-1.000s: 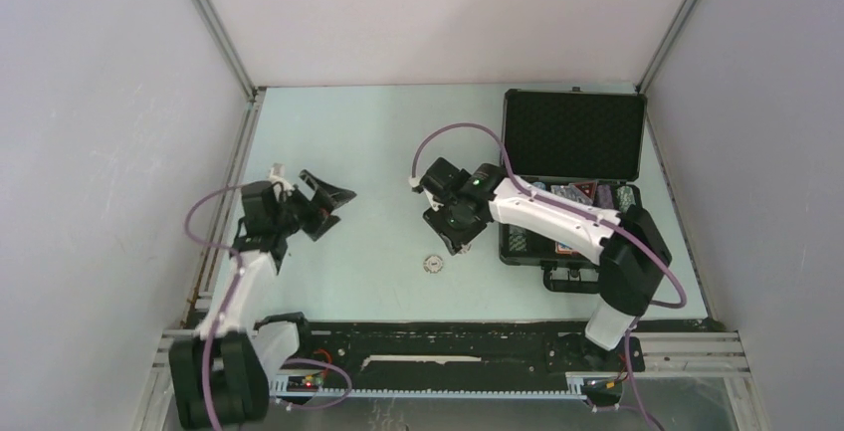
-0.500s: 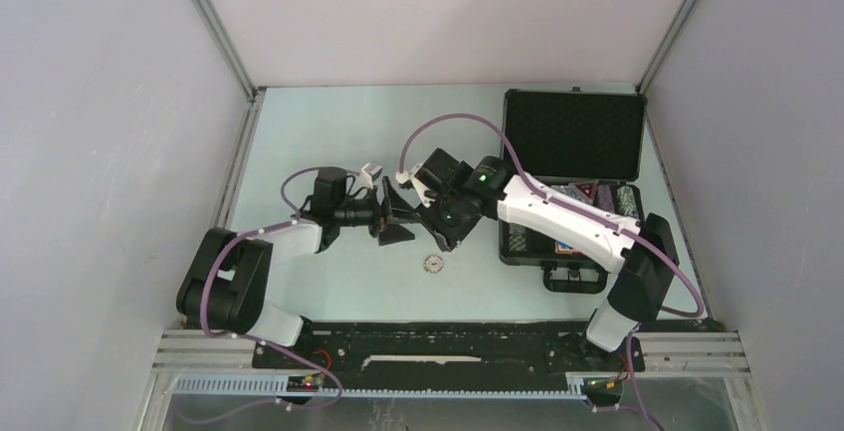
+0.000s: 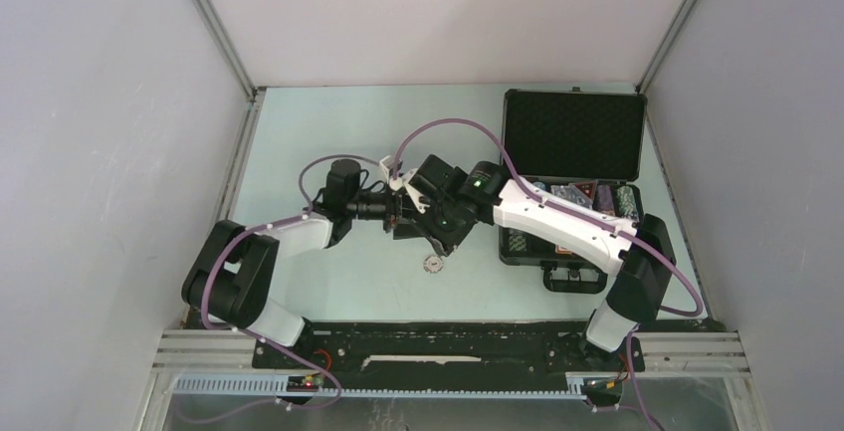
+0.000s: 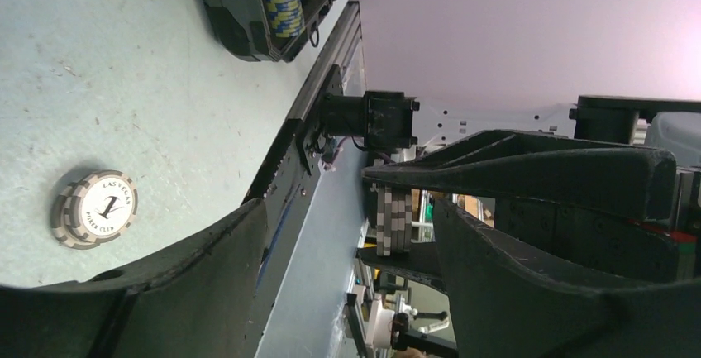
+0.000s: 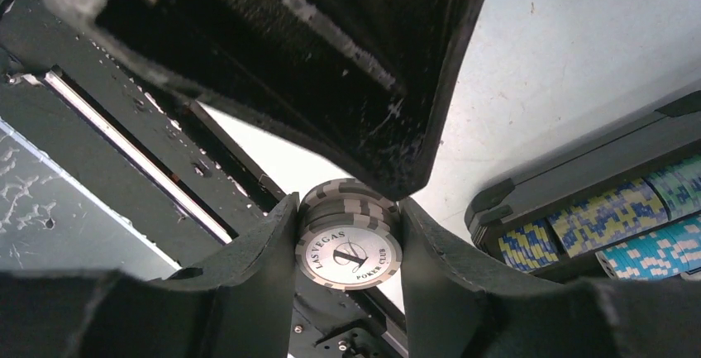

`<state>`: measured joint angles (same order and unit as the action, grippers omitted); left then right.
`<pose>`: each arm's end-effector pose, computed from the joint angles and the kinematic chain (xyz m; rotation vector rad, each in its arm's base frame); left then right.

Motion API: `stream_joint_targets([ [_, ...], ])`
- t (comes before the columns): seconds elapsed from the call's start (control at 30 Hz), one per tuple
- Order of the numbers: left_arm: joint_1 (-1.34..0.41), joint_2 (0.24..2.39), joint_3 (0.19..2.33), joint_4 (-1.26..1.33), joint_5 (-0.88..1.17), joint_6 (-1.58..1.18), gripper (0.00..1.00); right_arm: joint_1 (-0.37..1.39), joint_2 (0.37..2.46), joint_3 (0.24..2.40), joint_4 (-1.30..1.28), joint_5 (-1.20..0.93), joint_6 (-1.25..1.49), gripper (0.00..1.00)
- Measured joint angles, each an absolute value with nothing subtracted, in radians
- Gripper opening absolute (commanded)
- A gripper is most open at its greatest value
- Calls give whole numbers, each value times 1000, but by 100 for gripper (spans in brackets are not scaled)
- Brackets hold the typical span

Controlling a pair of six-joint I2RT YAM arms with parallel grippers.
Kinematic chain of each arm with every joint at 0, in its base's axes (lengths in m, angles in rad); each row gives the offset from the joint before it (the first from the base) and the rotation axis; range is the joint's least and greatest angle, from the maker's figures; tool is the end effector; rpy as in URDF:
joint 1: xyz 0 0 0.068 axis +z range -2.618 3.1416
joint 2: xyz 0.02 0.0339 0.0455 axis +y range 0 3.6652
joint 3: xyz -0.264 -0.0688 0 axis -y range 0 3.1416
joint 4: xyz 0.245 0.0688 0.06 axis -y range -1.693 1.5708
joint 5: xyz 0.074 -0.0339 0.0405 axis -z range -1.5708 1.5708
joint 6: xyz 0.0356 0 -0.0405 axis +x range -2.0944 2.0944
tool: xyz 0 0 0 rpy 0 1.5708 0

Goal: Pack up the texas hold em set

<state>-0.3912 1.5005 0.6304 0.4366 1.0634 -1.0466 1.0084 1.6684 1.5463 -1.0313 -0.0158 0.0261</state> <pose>0.2545 -0.1386 0.1899 0.0745 2.3363 -1.8894 0.1812 0.2885 0.3058 -1.3105 2.4404 0.3091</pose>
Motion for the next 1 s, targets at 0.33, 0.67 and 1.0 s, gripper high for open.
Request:
stream_joint_targets([
  [0.33, -426, 1502, 630, 459, 1110, -1046, 75, 1010, 1690, 1546, -1028, 22, 23, 0],
  [0.67, -462, 1496, 630, 478, 1115, -1046, 65, 1029, 1704, 1568, -1042, 52, 19, 0],
  [1.0, -482, 1496, 630, 479, 1122, -1046, 55, 1038, 1717, 1596, -1079, 63, -4, 0],
])
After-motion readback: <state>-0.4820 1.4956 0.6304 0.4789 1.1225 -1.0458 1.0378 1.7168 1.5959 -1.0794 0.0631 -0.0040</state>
